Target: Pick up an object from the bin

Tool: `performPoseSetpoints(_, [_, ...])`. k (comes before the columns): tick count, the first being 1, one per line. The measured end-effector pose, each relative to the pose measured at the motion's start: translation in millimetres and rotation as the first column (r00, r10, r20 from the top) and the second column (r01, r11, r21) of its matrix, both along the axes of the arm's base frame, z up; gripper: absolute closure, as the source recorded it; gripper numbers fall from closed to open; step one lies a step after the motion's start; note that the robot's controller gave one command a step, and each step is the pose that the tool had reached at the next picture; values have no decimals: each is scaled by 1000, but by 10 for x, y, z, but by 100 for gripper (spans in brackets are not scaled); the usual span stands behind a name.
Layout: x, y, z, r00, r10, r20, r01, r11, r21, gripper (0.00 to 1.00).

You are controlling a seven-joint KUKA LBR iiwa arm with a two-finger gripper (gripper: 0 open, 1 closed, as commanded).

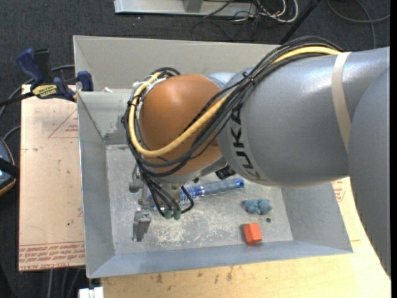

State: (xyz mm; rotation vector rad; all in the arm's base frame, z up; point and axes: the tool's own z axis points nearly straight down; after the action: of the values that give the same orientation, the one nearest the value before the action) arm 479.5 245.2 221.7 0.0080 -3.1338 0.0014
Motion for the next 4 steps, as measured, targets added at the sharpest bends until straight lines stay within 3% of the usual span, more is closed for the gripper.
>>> performPoseSetpoints(1, [172, -656, -1397, 993, 118, 1, -118, 993, -1, 0])
performPoseSetpoints(2, [176, -1462, -1081, 975, 223, 8, -223, 975, -1, 0])
performPoseSetpoints(3, [578, -2195, -1397, 946, 324, 12, -324, 946, 1, 0])
performPoseSetpoints(4, [581, -2935, -1467, 941, 338, 20, -338, 941, 4, 0])
